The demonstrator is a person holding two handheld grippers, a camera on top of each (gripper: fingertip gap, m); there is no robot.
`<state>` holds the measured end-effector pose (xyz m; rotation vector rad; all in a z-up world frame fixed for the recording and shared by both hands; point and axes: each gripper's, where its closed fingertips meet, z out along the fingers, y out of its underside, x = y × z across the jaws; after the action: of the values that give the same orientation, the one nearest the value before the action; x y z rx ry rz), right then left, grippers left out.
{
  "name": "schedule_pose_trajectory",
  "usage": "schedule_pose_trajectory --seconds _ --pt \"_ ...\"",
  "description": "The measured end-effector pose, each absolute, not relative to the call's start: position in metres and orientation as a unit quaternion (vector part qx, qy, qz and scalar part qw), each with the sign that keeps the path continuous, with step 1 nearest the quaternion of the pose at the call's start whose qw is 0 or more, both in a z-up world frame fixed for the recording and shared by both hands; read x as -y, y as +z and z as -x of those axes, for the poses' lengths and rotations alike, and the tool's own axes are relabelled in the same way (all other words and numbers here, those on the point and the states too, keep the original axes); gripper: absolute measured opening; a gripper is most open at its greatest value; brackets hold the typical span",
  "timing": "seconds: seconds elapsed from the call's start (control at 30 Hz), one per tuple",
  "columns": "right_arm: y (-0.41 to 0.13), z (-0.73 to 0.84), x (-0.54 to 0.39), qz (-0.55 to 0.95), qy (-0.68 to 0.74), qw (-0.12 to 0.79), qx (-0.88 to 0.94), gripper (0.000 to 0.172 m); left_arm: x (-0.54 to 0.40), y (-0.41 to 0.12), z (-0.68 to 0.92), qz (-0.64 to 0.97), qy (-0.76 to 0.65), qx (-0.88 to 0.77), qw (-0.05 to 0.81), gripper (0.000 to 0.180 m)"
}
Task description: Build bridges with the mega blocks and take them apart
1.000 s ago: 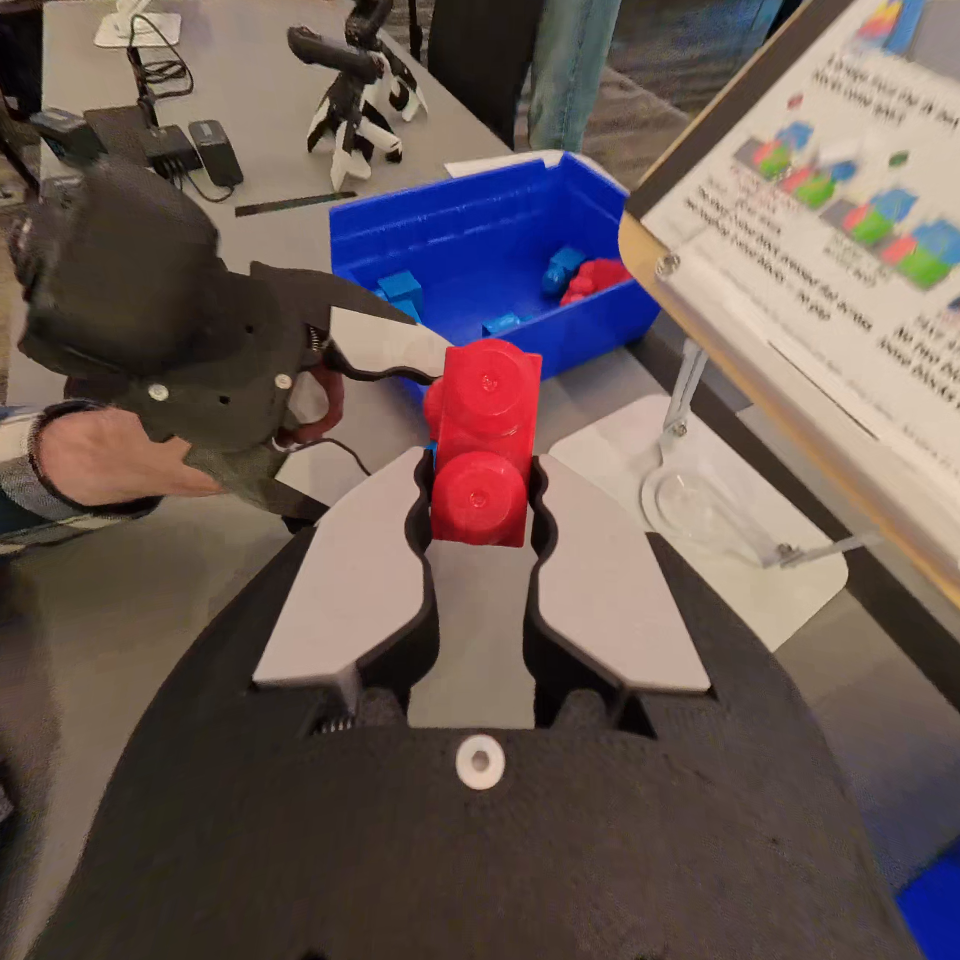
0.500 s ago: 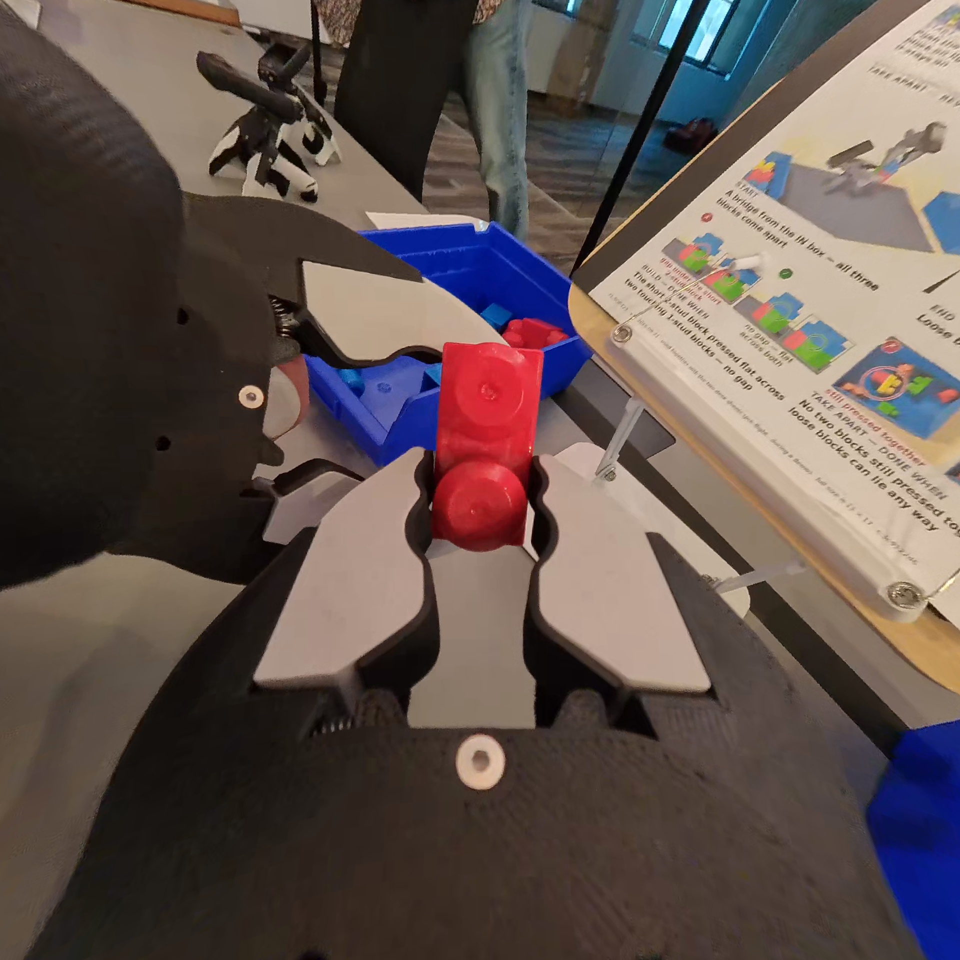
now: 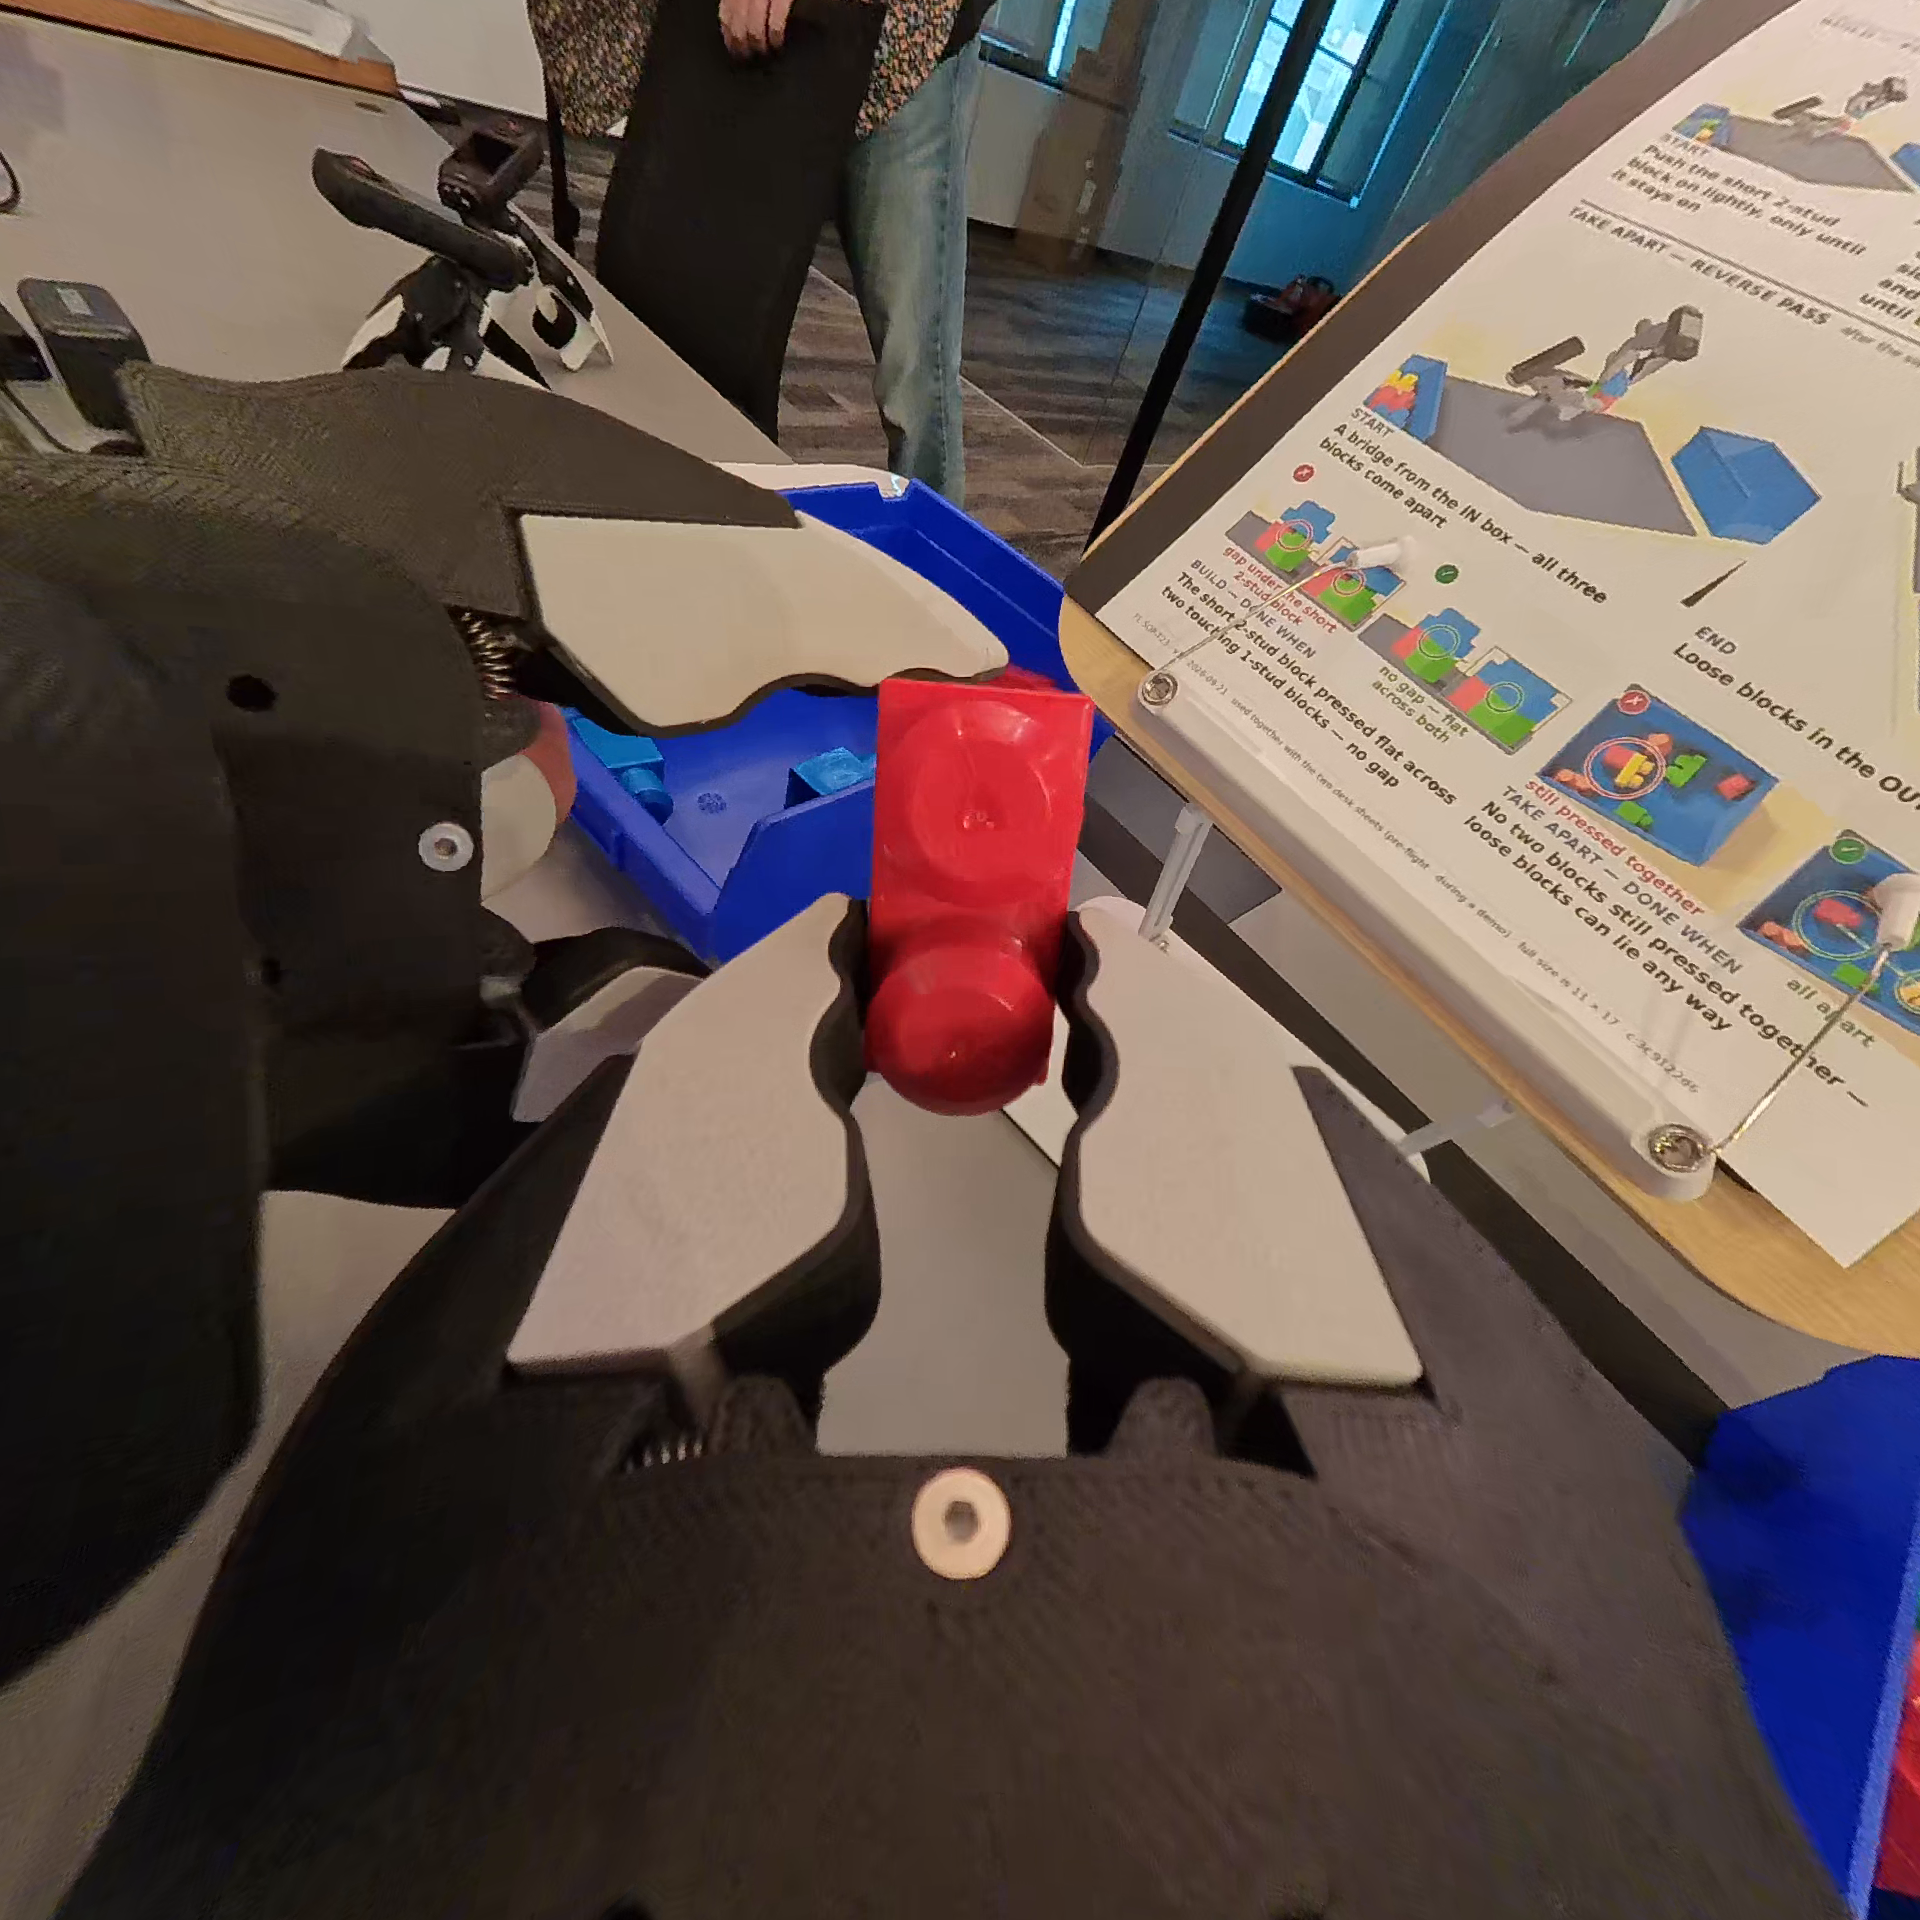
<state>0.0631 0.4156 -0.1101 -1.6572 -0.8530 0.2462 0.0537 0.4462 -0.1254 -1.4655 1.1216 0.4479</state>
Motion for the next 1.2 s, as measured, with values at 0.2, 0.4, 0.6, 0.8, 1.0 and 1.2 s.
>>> schedule_pose_trajectory --seconds 0.2,0.4,0.6,0.8,1.0,1.2 --pt "-0.114 -0.067 -0.419 0.727 0.105 0.569 0.370 0.035 -0.449 -0.125 -0.056 0.613 0.219 -0.496 0.574 0.072" --pt "-0.123 -0.071 -0.424 0.752 0.112 0.527 0.379 0.035 -0.451 -0.129 -0.058 0.597 0.237 -0.518 0.565 0.072" --pt "-0.126 -0.071 -0.427 0.755 0.133 0.521 0.375 0.036 -0.454 -0.133 -0.057 0.594 0.242 -0.525 0.559 0.072" --pt "-0.098 -0.074 -0.419 0.707 0.149 0.554 0.414 0.078 -0.446 -0.135 -0.068 0.612 0.148 -0.539 0.560 0.073" --pt "-0.060 -0.095 -0.382 0.505 0.099 0.612 0.600 0.118 -0.416 -0.118 -0.081 0.650 -0.193 -0.539 0.500 0.074" --pt "-0.057 -0.087 -0.367 0.379 0.051 0.576 0.722 0.143 -0.354 -0.081 -0.096 0.564 -0.509 -0.558 0.334 0.074"
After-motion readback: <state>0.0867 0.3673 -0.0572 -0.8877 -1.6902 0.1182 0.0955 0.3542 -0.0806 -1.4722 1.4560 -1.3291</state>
